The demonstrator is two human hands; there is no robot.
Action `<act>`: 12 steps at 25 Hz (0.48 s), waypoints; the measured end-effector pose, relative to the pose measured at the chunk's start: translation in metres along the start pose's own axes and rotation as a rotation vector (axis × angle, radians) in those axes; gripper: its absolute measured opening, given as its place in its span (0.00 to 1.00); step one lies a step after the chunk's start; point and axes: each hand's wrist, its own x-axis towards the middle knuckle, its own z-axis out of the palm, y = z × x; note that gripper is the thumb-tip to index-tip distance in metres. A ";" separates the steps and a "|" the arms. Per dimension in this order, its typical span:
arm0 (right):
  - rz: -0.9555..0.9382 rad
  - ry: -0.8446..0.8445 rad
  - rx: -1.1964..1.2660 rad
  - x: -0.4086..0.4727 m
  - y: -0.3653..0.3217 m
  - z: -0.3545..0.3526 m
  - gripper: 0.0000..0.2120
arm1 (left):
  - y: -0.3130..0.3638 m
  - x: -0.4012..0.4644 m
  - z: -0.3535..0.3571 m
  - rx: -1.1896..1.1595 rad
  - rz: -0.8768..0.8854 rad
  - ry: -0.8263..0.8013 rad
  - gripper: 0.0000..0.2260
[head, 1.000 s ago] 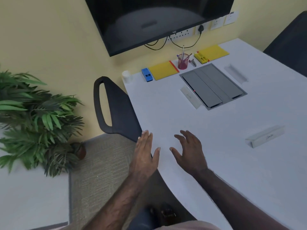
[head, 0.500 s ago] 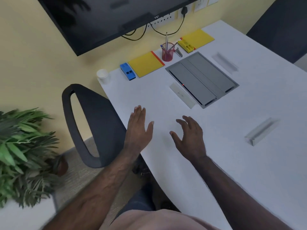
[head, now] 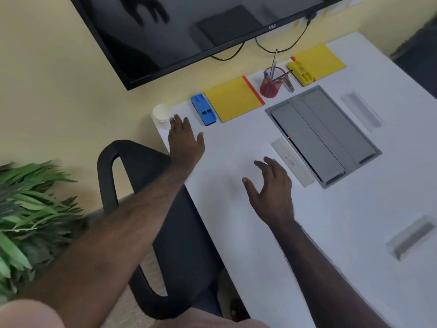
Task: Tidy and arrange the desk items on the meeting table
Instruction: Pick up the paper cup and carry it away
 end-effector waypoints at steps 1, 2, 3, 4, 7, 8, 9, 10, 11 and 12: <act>-0.002 -0.001 -0.002 0.008 -0.005 0.003 0.25 | -0.007 0.015 0.000 0.018 -0.027 -0.004 0.31; -0.003 -0.001 -0.002 0.016 -0.009 0.006 0.25 | -0.014 0.028 0.001 0.038 -0.057 -0.008 0.32; -0.004 0.000 0.001 0.023 -0.012 0.009 0.25 | -0.020 0.040 0.002 0.056 -0.091 -0.011 0.32; -0.002 0.000 0.002 0.028 -0.014 0.012 0.25 | -0.027 0.050 0.004 0.067 -0.125 -0.017 0.32; 0.011 -0.008 -0.007 0.035 -0.014 0.016 0.25 | -0.046 0.070 0.011 0.092 -0.189 -0.038 0.30; 0.023 -0.014 -0.005 0.036 -0.013 0.017 0.25 | -0.051 0.074 0.013 0.102 -0.197 -0.043 0.29; 0.043 -0.020 -0.001 0.035 -0.011 0.016 0.25 | -0.055 0.078 0.017 0.114 -0.199 -0.050 0.27; 0.063 -0.025 0.002 0.035 -0.009 0.016 0.25 | -0.058 0.081 0.019 0.126 -0.198 -0.051 0.25; 0.079 -0.027 0.004 0.033 -0.007 0.014 0.25 | -0.061 0.083 0.021 0.135 -0.199 -0.046 0.23; 0.090 -0.028 0.005 0.032 -0.004 0.013 0.25 | -0.063 0.085 0.022 0.142 -0.199 -0.038 0.22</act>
